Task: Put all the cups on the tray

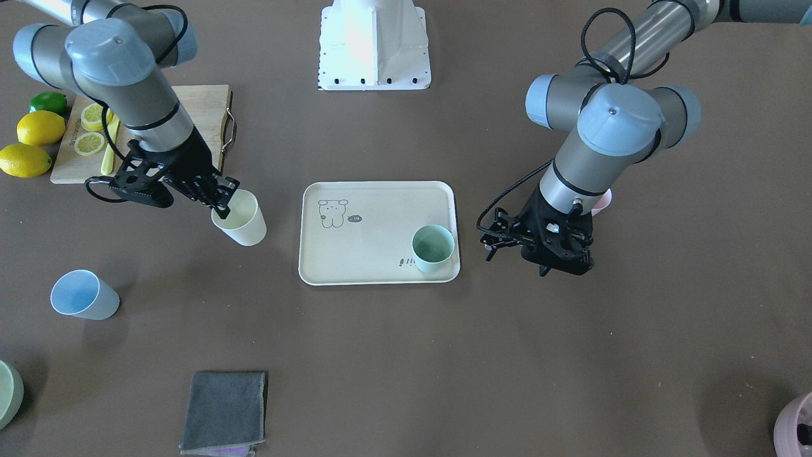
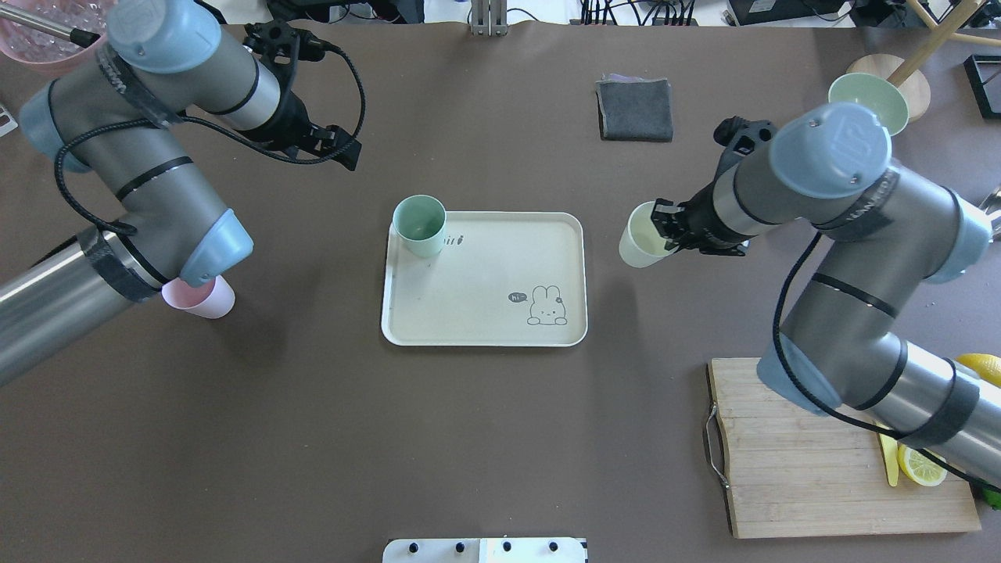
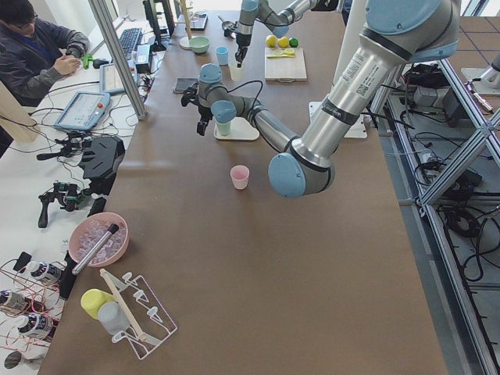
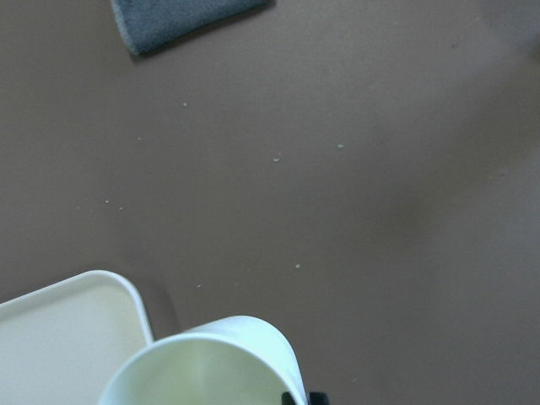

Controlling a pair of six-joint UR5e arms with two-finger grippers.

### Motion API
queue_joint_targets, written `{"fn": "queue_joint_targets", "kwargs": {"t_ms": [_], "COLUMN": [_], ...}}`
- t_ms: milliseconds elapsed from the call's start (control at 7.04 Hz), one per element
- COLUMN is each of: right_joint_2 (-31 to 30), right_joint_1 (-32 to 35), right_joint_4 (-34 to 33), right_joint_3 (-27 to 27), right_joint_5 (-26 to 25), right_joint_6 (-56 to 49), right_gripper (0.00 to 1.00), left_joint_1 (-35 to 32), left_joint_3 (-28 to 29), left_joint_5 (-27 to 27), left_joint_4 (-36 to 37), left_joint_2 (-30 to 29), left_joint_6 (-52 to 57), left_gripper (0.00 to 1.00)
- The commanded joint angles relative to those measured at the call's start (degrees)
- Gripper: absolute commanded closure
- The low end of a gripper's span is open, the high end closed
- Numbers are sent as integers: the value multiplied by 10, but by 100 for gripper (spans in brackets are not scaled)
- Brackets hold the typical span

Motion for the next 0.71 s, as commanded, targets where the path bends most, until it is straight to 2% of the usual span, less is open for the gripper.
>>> {"fn": "queue_joint_targets", "kwargs": {"t_ms": [0, 284, 426, 568], "right_joint_2": [76, 82, 84, 84], "right_joint_1": [-77, -138, -146, -146], "right_joint_4": [-80, -79, -73, -72], "right_joint_3": [-4, -11, -11, -10], "right_joint_5": [-60, -102, -102, -103], "right_joint_6": [71, 103, 113, 110], "right_gripper": [100, 100, 73, 17], "left_joint_1": [-70, -79, -79, -80], "left_joint_3": [-2, -6, -6, -9], "left_joint_5": [-57, -57, -56, -56], "left_joint_4": [8, 8, 8, 7], "left_joint_2": [43, 54, 54, 59], "left_joint_6": [88, 104, 104, 104], "left_gripper": [1, 1, 1, 1]}}
